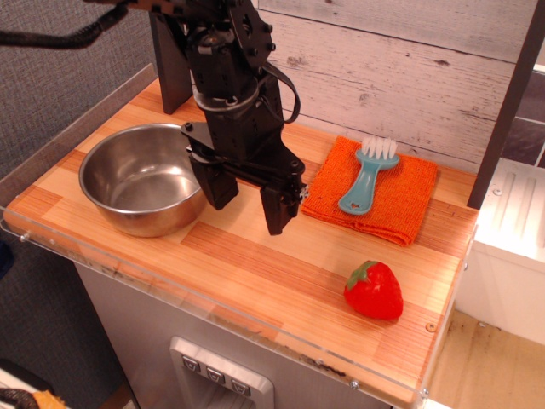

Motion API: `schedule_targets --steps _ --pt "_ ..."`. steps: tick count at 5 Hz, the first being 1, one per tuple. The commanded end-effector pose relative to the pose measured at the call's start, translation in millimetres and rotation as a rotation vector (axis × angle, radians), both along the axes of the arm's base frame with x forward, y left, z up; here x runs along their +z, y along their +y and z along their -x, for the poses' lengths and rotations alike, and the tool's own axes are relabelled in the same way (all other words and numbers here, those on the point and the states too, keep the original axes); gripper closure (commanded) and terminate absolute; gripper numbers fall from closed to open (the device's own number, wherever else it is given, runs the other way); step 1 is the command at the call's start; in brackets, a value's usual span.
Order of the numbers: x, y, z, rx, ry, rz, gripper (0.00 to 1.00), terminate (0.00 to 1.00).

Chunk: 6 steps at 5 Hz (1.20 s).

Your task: Move blue fork to below towel

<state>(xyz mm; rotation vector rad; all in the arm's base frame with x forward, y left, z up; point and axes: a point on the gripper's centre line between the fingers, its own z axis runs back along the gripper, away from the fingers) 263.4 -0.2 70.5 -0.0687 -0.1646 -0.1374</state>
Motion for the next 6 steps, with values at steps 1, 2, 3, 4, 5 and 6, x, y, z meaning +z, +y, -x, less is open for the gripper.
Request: schedule_targets --steps 1,2,3,4,5,6 --pt "0 0 0 0.0 0.0 0.0 0.0 0.0" --pt "-5 -7 -25 -0.002 -0.007 -0.003 0.0 0.0" --pt "-7 -17 -58 -0.002 -0.016 -0.002 0.0 0.0" --pt "-4 -30 -87 -0.009 -0.042 -0.011 0.0 0.0" --pt "-4 -43 -110 -0.008 -0.064 -0.059 0.0 0.0" --pt "-8 -49 -124 0.022 -0.067 -0.068 0.0 0.0"
